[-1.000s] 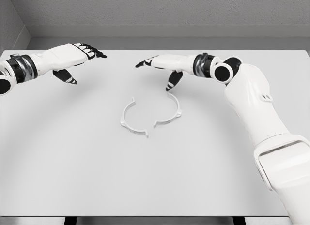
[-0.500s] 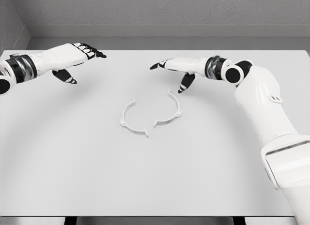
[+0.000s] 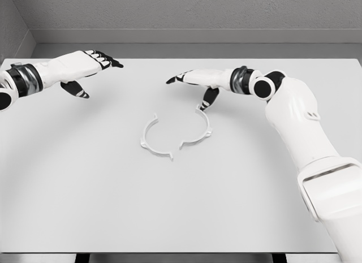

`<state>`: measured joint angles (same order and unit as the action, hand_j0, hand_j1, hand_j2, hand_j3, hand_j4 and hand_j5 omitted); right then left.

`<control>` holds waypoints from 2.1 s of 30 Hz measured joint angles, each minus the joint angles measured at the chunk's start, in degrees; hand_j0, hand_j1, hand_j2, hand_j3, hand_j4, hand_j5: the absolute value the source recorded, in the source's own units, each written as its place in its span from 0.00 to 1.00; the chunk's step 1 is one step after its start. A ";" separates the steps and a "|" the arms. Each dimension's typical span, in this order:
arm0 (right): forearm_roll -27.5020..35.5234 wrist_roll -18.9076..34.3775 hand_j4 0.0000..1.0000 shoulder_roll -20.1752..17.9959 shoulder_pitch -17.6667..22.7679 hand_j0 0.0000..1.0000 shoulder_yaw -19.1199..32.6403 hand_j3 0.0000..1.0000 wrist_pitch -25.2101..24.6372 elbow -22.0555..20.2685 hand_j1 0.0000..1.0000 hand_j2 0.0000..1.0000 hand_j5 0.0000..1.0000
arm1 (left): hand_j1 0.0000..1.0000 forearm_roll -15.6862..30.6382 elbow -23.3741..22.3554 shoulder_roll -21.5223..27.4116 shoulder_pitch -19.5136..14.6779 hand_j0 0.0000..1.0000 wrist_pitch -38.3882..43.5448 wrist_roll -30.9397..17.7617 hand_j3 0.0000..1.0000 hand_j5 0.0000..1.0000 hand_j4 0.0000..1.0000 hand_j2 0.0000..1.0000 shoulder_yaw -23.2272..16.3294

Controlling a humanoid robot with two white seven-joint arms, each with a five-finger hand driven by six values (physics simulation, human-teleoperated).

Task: Assemble PVC drainage pipe clamps

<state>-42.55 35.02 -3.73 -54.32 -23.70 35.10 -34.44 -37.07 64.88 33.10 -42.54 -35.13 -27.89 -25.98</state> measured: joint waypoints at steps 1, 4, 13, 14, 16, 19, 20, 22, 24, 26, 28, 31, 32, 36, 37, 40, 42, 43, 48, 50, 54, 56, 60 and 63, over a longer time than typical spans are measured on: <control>-0.01 0.00 1.00 0.03 -0.18 1.00 -0.32 1.00 0.01 -0.02 1.00 1.00 1.00 | 1.00 0.00 0.00 0.00 -0.09 1.00 0.00 0.00 1.00 1.00 1.00 1.00 0.00; 0.21 -0.03 1.00 0.11 -0.18 1.00 -0.68 1.00 -0.09 -0.16 1.00 1.00 1.00 | 1.00 0.00 -0.01 0.02 -0.09 1.00 0.00 0.00 1.00 1.00 1.00 1.00 0.00; 0.33 -0.33 1.00 0.82 -0.18 1.00 -1.84 1.00 -0.27 -0.60 1.00 1.00 1.00 | 1.00 0.12 -0.01 0.22 -0.17 1.00 0.00 0.08 1.00 1.00 1.00 1.00 0.02; 0.29 -0.24 1.00 0.92 -0.26 1.00 -2.02 1.00 -0.18 -0.76 1.00 1.00 1.00 | 1.00 0.11 -0.01 0.23 -0.17 1.00 0.00 0.08 1.00 1.00 1.00 1.00 0.02; 0.34 -0.15 1.00 1.03 -0.18 1.00 -2.23 1.00 -0.09 -1.30 1.00 1.00 1.00 | 1.00 0.11 -0.02 0.25 -0.09 1.00 0.00 0.08 1.00 1.00 1.00 1.00 0.01; 0.46 -0.05 1.00 1.10 -0.18 1.00 -2.40 1.00 0.01 -2.00 1.00 1.00 1.00 | 1.00 0.10 -0.02 0.25 -0.09 1.00 0.00 0.08 1.00 1.00 1.00 1.00 0.01; 0.50 -0.04 1.00 1.12 -0.18 1.00 -2.42 1.00 0.02 -2.15 1.00 1.00 1.00 | 1.00 0.10 -0.02 0.25 -0.17 1.00 0.00 0.08 1.00 1.00 1.00 1.00 0.02; 0.55 -0.02 1.00 1.15 -0.18 1.00 -2.62 1.00 0.04 -2.44 1.00 1.00 1.00 | 1.00 0.10 -0.01 0.26 -0.17 1.00 0.00 0.08 1.00 1.00 1.00 1.00 0.03; 0.63 -0.01 1.00 1.26 -0.18 1.00 -2.95 1.00 0.05 -2.70 1.00 1.00 1.00 | 1.00 0.11 -0.02 0.26 -0.17 1.00 0.00 0.08 1.00 1.00 1.00 1.00 0.02; 0.66 0.00 1.00 1.39 -0.18 1.00 -3.17 1.00 0.05 -2.83 1.00 1.00 1.00 | 1.00 0.13 -0.03 0.26 -0.17 1.00 0.00 0.08 1.00 1.00 1.00 1.00 0.05; 0.68 0.00 1.00 1.59 -0.26 1.00 -3.78 1.00 0.05 -2.90 1.00 1.00 1.00 | 1.00 0.13 -0.03 0.27 -0.09 1.00 0.00 0.08 1.00 1.00 1.00 1.00 0.12; 1.02 -0.18 1.00 1.76 -0.18 1.00 -4.16 1.00 -0.18 -3.00 1.00 1.00 1.00 | 1.00 0.12 -0.06 0.29 -0.17 1.00 0.00 0.08 1.00 1.00 1.00 1.00 0.27; 0.91 -0.15 1.00 1.77 -0.18 1.00 -4.33 1.00 -0.11 -3.31 1.00 1.00 1.00 | 1.00 0.11 -0.07 0.30 -0.09 1.00 0.00 0.08 1.00 1.00 1.00 1.00 0.29; 0.97 -0.03 1.00 1.02 0.18 1.00 -3.51 1.00 0.03 -4.45 1.00 1.00 1.00 | 1.00 0.13 -0.08 0.32 -0.17 1.00 0.00 0.08 1.00 1.00 1.00 1.00 0.33; 1.00 -0.02 1.00 0.64 0.18 1.00 -2.73 1.00 0.03 -4.58 1.00 1.00 1.00 | 1.00 0.13 -0.08 0.32 -0.09 1.00 0.00 0.08 1.00 1.00 1.00 1.00 0.34; 1.05 -0.01 1.00 0.01 0.35 1.00 -1.41 1.00 0.05 -4.76 1.00 1.00 1.00 | 1.00 0.13 -0.09 0.34 -0.09 1.00 0.00 0.08 1.00 1.00 1.00 1.00 0.35; 1.05 0.00 1.00 -0.22 0.53 1.00 -0.53 1.00 0.05 -4.59 1.00 1.00 1.00 | 1.00 0.11 -0.08 0.35 -0.09 1.00 0.00 0.08 1.00 1.00 1.00 1.00 0.35; 0.99 0.00 1.00 -0.26 0.44 1.00 -0.29 1.00 0.05 -4.36 1.00 1.00 1.00 | 1.00 0.11 -0.09 0.33 -0.17 1.00 0.00 0.08 1.00 1.00 1.00 1.00 0.35; 0.18 0.00 1.00 0.25 0.09 1.00 -0.90 1.00 0.06 -1.74 1.00 1.00 1.00 | 1.00 0.14 -0.08 0.28 -0.09 1.00 0.00 0.08 1.00 1.00 1.00 1.00 0.35; 0.04 0.00 1.00 0.50 -0.18 1.00 -1.29 1.00 0.05 -1.14 1.00 1.00 1.00 | 1.00 0.16 -0.09 0.28 -0.09 1.00 0.00 0.08 1.00 1.00 1.00 1.00 0.35; -0.09 0.00 1.00 0.93 -0.53 1.00 -1.75 1.00 0.05 -0.06 1.00 1.00 1.00 | 1.00 0.18 -0.08 0.33 -0.17 1.00 0.00 0.08 1.00 1.00 1.00 1.00 0.35; -0.13 0.00 1.00 1.10 -0.53 1.00 -2.02 1.00 0.06 0.16 1.00 1.00 1.00 | 1.00 0.20 -0.09 0.34 -0.17 1.00 0.00 0.08 1.00 1.00 1.00 1.00 0.38; -0.74 0.00 1.00 1.53 -0.53 1.00 -2.25 1.00 0.06 0.41 1.00 1.00 1.00 | 1.00 0.22 -0.09 0.33 -0.17 1.00 0.00 0.08 1.00 1.00 1.00 1.00 0.42; -0.92 0.00 1.00 1.67 -0.53 1.00 -2.33 1.00 0.06 0.50 1.00 1.00 1.00 | 1.00 0.24 -0.10 0.34 -0.17 1.00 0.00 0.08 1.00 1.00 1.00 1.00 0.43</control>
<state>-43.47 35.02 -2.06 -54.84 -26.03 35.16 -33.94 -36.82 64.78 33.44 -42.71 -35.13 -27.81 -25.55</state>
